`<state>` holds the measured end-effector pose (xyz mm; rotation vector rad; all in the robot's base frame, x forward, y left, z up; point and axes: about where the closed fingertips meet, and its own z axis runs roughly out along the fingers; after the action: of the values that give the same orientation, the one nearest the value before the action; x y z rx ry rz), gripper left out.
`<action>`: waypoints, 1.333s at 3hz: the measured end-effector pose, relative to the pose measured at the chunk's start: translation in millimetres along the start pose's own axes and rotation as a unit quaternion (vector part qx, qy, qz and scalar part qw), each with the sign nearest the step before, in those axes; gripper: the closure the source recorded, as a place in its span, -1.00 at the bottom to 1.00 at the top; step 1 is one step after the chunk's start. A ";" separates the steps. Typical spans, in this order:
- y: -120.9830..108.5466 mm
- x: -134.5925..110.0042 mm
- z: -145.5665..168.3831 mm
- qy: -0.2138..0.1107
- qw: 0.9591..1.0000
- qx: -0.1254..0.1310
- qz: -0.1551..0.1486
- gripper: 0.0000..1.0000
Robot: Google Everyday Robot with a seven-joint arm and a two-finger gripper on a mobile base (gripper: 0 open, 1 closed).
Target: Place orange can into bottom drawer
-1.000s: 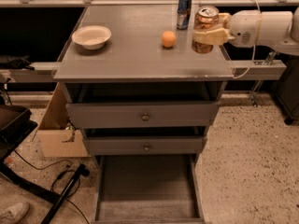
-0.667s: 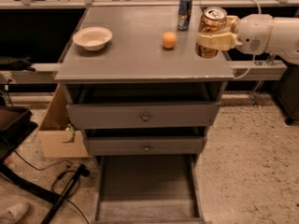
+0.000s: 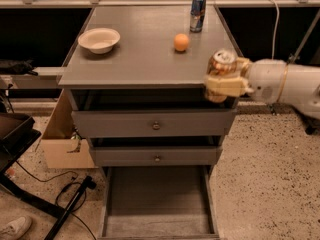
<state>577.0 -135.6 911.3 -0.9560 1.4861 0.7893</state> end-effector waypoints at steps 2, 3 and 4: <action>41.2 128.4 21.9 0.043 0.999 -0.030 0.001 1.00; 41.5 129.6 22.6 0.043 0.999 -0.031 0.001 1.00; 37.9 145.0 36.5 0.041 0.998 -0.047 0.011 1.00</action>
Offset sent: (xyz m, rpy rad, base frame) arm -0.0333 0.0177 -0.1783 -0.0988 0.0465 0.0593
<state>555.6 -105.8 761.5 -1.0548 1.5437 0.8498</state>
